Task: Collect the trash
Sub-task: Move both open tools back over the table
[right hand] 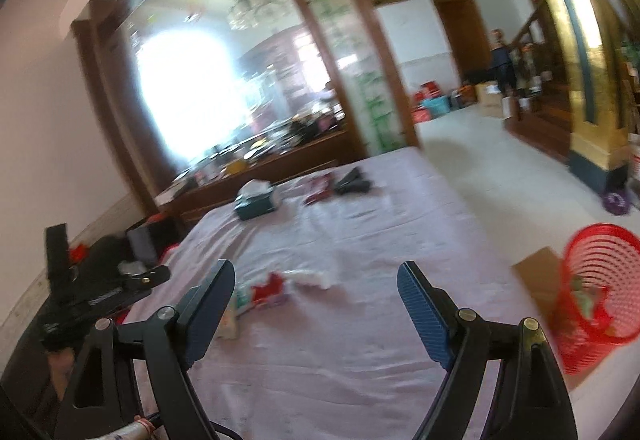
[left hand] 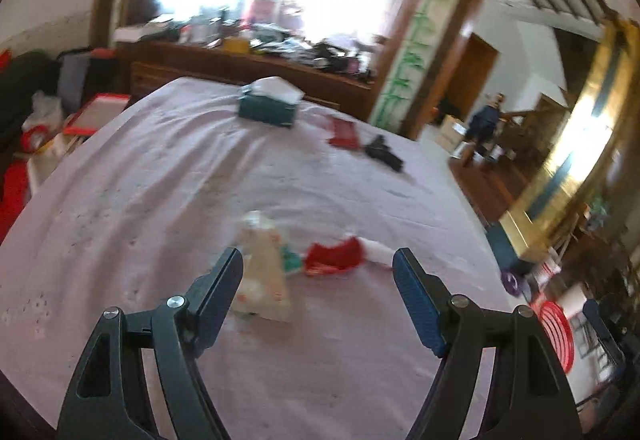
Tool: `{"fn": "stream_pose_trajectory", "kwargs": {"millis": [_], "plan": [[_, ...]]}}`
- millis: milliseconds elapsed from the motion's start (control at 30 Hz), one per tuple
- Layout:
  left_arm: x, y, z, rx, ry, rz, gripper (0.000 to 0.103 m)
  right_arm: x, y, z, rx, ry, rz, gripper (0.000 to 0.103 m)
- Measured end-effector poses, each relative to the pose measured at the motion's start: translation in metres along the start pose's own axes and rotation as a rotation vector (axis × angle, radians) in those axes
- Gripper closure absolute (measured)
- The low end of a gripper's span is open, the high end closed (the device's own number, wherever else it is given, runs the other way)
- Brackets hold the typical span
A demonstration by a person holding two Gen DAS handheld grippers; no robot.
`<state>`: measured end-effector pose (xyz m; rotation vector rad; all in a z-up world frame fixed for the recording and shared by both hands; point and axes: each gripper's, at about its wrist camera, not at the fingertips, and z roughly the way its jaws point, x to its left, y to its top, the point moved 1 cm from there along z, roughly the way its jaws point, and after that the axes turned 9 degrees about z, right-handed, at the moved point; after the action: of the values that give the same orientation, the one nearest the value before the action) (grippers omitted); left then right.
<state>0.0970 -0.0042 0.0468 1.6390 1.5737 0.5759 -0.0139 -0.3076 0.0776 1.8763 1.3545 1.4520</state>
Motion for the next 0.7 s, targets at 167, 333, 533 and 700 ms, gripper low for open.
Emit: {"fn": "stream_pose_trajectory", "kwargs": {"millis": [167, 333, 533, 700], "plan": [[0.023, 0.001, 0.004, 0.006, 0.028, -0.02, 0.027, 0.019, -0.003, 0.034, 0.043, 0.022, -0.021, 0.016], [0.029, -0.001, 0.015, 0.025, 0.048, -0.005, 0.027, 0.034, -0.007, 0.071, 0.086, 0.036, -0.04, 0.016], [0.037, -0.003, 0.04, 0.059, 0.044, -0.003, 0.027, 0.045, -0.015, 0.121, 0.149, 0.023, -0.076, 0.016], [0.042, -0.006, 0.066, 0.101, 0.053, 0.002, 0.027, 0.048, -0.026, 0.171, 0.216, 0.033, -0.082, 0.016]]}}
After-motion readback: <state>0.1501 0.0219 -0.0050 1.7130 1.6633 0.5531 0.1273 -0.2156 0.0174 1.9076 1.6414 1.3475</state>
